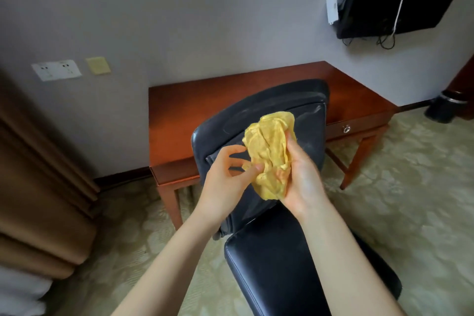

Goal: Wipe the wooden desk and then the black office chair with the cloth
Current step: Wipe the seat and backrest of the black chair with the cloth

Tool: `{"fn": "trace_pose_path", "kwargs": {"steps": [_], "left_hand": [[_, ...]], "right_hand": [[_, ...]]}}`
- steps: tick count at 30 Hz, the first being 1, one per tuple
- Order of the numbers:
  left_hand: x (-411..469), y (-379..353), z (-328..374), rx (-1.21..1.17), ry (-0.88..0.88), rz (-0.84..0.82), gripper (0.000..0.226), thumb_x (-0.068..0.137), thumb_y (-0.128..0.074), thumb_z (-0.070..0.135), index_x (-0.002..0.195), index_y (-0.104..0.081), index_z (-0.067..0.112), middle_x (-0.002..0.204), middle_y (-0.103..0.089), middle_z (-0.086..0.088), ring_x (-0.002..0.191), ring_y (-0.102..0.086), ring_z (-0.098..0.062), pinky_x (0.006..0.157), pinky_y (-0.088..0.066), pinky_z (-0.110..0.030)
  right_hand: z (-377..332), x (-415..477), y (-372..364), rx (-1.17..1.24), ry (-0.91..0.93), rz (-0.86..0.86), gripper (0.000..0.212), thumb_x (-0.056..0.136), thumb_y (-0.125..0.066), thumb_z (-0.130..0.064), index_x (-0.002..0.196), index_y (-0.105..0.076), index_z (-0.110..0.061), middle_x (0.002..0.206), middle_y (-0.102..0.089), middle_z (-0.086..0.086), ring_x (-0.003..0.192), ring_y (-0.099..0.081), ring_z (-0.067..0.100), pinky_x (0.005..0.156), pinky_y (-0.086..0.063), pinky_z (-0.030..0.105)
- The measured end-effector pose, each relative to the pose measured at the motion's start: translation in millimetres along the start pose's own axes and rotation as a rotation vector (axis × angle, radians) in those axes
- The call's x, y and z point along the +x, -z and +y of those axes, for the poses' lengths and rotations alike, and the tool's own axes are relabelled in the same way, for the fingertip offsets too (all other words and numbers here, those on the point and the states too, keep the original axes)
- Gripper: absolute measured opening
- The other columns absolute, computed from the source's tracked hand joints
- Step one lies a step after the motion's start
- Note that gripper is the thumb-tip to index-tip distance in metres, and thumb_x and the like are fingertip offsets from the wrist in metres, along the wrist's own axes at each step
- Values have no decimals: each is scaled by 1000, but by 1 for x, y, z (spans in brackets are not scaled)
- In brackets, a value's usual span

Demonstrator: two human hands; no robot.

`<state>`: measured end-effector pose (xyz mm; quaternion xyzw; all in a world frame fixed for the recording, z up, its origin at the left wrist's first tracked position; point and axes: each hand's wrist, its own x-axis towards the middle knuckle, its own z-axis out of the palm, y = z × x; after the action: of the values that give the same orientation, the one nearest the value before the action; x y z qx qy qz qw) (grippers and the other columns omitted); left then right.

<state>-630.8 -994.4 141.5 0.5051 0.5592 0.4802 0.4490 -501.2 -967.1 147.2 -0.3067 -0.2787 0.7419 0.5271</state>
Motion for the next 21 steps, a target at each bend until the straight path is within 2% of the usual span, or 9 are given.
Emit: {"fn": "trace_pose_path", "kwargs": {"steps": [2,5,7,11,13,15,17,19,21], "left_hand": [[-1,0,-4,2,28,23,39,80,-73,29,113,-52,30,88,-69,5,83,-66,-7,67,-46,-12],[-2,8,-7,-15,-5,159,29,81,-72,20,105,-56,28,75,-68,7,72,-64,-2,62,-44,-7],[-1,16,-6,-81,-40,243,24,84,-68,12,103,-59,23,72,-65,6,72,-64,-4,66,-47,-10],[4,33,-5,-251,-77,329,26,87,-61,1,108,-58,16,81,-58,-7,87,-63,-25,92,-50,-44],[6,36,-6,-298,-89,337,29,84,-60,-4,107,-59,15,77,-55,-9,85,-60,-30,89,-50,-51],[6,36,-8,-206,-55,313,30,80,-60,-5,98,-64,18,68,-54,-5,76,-60,-28,77,-53,-47],[8,33,-16,54,40,185,28,79,-61,1,88,-67,27,65,-56,1,66,-58,-17,67,-49,-34],[10,29,-23,358,81,39,26,79,-64,12,89,-66,36,78,-60,9,68,-56,-8,67,-45,-18],[21,27,-28,466,13,33,29,82,-66,25,105,-58,41,101,-53,14,84,-54,1,70,-41,-6]], "right_hand": [[-2,2,-1,-65,56,9,41,89,-51,-44,115,-65,-16,110,-70,10,99,-68,25,68,-58,35],[-4,10,0,-177,120,27,32,88,-55,-42,110,-66,-22,104,-72,2,95,-70,17,66,-57,28],[-7,16,4,-286,163,54,25,92,-52,-42,104,-68,-28,102,-73,-4,94,-69,10,69,-55,23],[-14,26,15,-542,254,162,29,97,-46,-40,84,-71,-44,94,-71,-18,90,-65,-5,79,-44,20],[-15,30,22,-554,259,183,30,98,-45,-38,85,-71,-44,96,-71,-16,96,-64,-1,89,-45,27],[-14,34,24,-436,218,162,29,99,-44,-35,89,-71,-38,98,-72,-9,97,-66,7,90,-48,32],[-14,38,21,-252,154,170,23,99,-44,-34,103,-67,-31,104,-72,-3,97,-68,11,88,-52,34],[-16,41,16,-126,104,191,28,97,-47,-34,119,-60,-22,112,-70,1,100,-67,12,90,-51,34],[-19,48,7,-66,87,184,31,97,-48,-33,121,-59,-17,114,-69,3,102,-66,14,91,-50,34]]}}
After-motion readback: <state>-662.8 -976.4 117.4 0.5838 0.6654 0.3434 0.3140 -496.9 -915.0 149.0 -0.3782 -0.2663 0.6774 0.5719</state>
